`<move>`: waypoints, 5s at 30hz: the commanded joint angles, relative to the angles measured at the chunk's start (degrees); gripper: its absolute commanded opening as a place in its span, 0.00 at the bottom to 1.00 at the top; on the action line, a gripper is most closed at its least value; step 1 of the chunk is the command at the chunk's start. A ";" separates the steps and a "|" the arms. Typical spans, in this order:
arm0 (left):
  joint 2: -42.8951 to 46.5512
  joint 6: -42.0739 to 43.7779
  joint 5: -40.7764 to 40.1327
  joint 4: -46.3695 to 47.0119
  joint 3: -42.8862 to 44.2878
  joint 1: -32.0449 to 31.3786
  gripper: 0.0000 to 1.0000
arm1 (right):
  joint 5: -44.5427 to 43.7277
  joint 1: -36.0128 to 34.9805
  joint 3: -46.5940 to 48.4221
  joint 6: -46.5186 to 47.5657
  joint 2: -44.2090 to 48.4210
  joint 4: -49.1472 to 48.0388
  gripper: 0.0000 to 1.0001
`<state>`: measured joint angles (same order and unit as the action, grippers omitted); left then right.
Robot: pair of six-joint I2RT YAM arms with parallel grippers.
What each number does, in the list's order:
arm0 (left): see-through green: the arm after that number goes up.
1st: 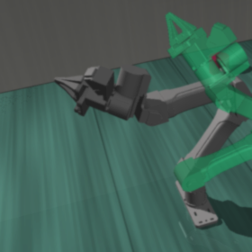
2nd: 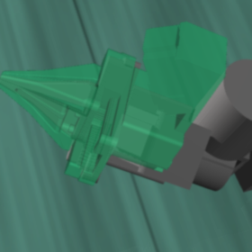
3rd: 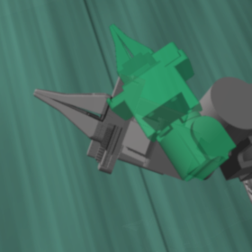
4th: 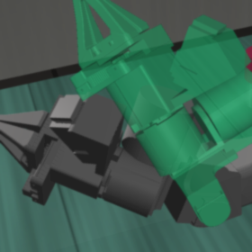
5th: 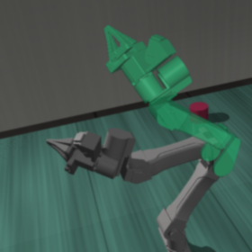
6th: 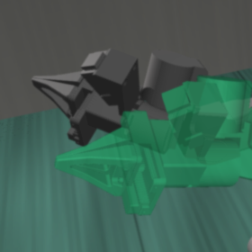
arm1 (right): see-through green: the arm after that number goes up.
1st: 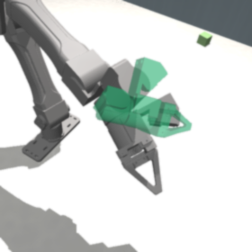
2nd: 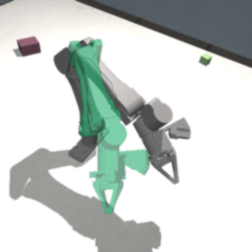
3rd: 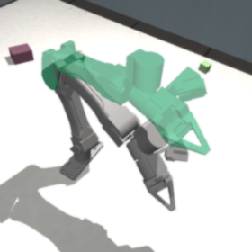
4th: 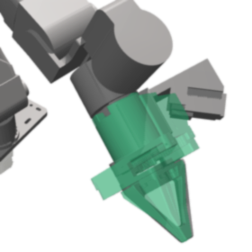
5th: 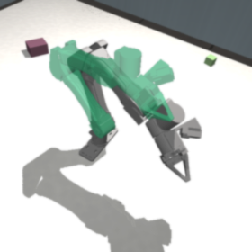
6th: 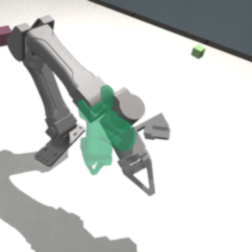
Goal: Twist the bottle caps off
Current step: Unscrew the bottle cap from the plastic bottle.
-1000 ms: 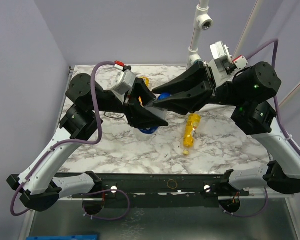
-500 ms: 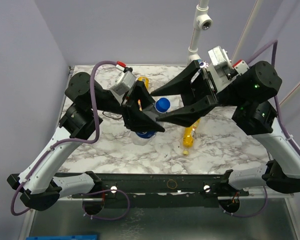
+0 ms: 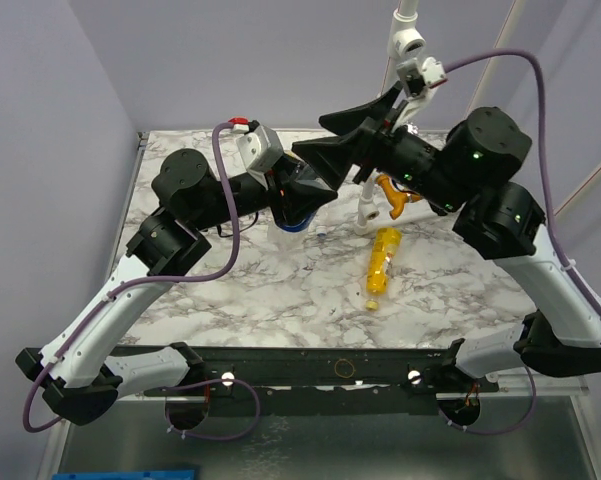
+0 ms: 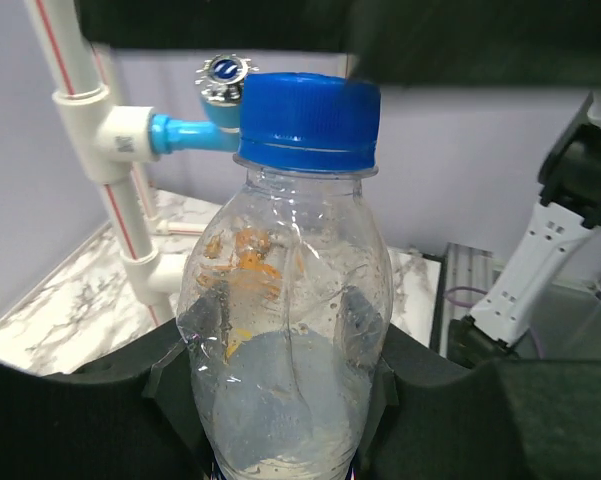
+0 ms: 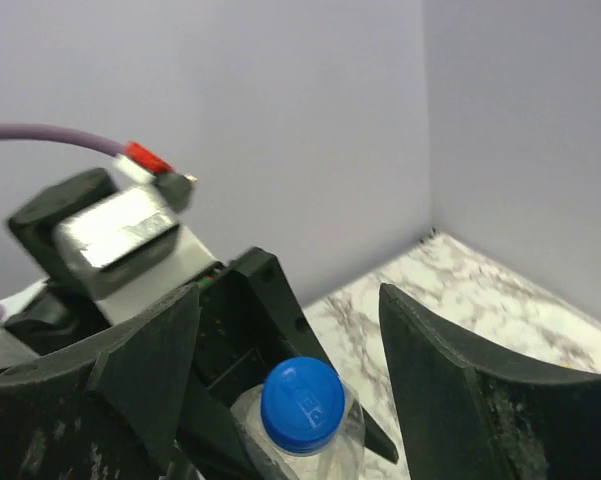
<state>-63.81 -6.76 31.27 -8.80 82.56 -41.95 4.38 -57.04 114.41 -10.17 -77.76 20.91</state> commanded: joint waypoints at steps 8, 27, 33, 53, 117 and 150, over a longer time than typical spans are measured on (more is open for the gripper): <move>1.19 3.07 -7.01 0.35 -0.47 0.15 0.00 | -8.83 -0.18 -1.53 -1.64 -0.94 1.59 0.46; 0.82 -2.10 2.22 0.78 0.66 0.20 0.00 | 6.42 -0.18 -3.43 0.48 1.09 -0.18 0.01; -1.24 -12.11 26.90 2.62 5.06 0.24 0.00 | 47.43 -0.19 -2.69 6.53 1.85 -2.00 0.01; 1.12 2.20 5.55 -2.20 -0.98 0.02 0.00 | -0.68 -0.19 -2.66 4.90 2.31 -0.29 0.94; 0.69 -5.01 31.93 -0.92 2.80 -0.02 0.00 | 21.50 -0.19 -8.33 8.34 7.89 -0.87 0.70; 3.00 15.61 -7.18 2.28 -4.29 -0.05 0.00 | -5.40 -0.18 -7.91 0.20 3.29 0.56 0.05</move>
<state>-60.97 11.86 25.26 -9.04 77.38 -41.87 -1.28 -57.23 107.44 -9.69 -76.03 23.00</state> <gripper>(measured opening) 0.452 0.308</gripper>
